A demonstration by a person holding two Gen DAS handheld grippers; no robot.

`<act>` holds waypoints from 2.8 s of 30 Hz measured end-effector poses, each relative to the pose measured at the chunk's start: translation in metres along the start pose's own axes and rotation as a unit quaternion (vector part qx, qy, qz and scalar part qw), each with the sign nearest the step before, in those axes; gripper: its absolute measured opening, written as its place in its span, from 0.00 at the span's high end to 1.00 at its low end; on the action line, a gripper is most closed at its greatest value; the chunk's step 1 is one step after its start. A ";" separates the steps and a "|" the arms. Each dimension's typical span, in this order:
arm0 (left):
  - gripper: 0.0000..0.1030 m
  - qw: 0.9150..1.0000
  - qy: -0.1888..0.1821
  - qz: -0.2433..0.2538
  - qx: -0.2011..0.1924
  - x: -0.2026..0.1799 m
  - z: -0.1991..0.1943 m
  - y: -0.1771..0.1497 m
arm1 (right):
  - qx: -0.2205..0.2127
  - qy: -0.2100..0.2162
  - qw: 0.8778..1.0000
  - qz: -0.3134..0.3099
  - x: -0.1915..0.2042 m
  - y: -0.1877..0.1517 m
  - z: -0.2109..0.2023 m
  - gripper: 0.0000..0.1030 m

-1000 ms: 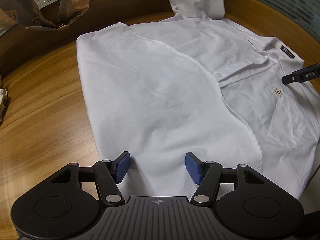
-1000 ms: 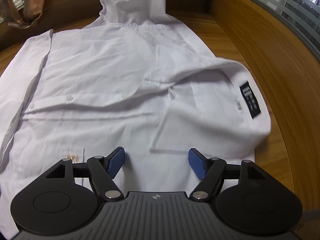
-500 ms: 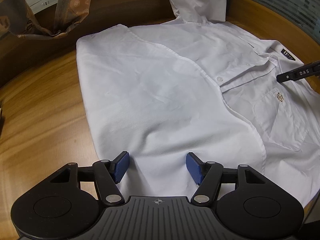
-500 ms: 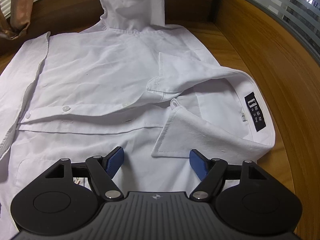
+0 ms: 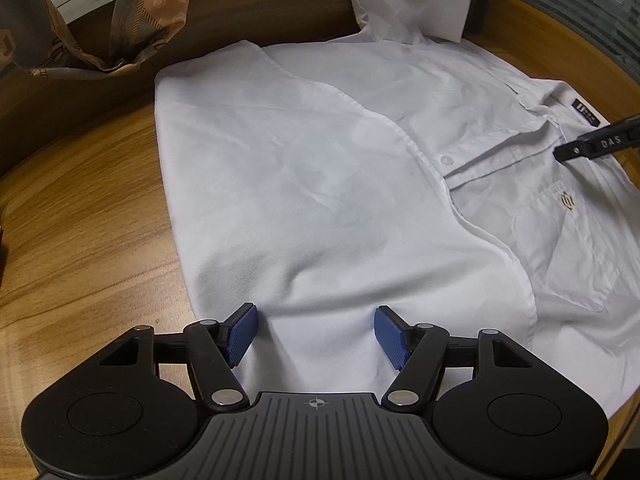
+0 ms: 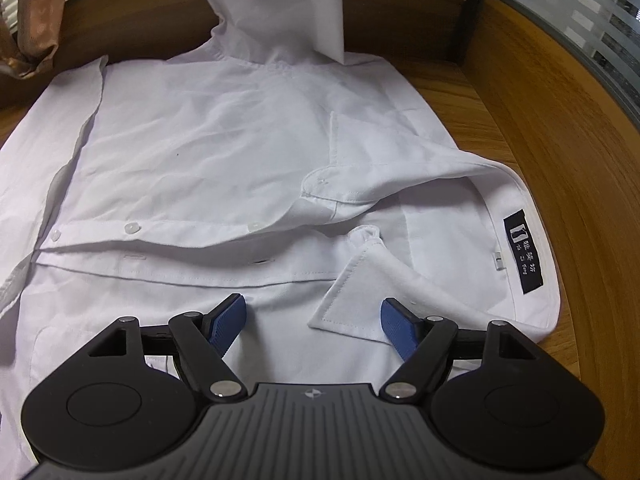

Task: Fold clothes

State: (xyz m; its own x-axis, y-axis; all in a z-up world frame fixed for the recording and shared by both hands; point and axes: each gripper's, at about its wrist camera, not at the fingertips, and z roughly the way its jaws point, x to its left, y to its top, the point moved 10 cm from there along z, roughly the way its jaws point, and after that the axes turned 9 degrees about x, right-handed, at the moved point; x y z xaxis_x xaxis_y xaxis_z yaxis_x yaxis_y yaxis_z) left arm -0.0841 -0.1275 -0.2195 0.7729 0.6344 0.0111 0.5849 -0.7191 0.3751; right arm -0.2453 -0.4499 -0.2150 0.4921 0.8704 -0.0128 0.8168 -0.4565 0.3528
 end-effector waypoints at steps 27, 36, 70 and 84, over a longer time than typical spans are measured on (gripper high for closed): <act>0.39 0.966 -0.058 -0.243 -0.065 0.022 -0.111 0.040 | -0.225 0.104 0.965 -0.086 -0.016 0.211 -0.188 0.55; 0.49 0.966 -0.039 -0.252 -0.047 0.037 -0.093 0.041 | -0.237 0.127 0.947 -0.177 0.026 0.180 -0.201 1.00; 0.36 0.959 -0.072 -0.270 -0.046 0.022 -0.091 0.036 | -0.025 0.223 0.974 0.042 0.039 0.116 -0.025 0.43; 0.34 0.948 -0.065 -0.305 -0.057 0.036 -0.094 0.034 | -0.108 0.186 0.975 -0.055 0.088 0.133 -0.028 0.99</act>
State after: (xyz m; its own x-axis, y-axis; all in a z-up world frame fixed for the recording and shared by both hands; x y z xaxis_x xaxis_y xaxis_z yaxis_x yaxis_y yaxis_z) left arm -0.0592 -0.1027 -0.1190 0.3271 0.8769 -0.3521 0.9085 -0.1893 0.3725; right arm -0.1015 -0.4294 -0.1430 0.2301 0.9366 0.2642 0.7563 -0.3429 0.5571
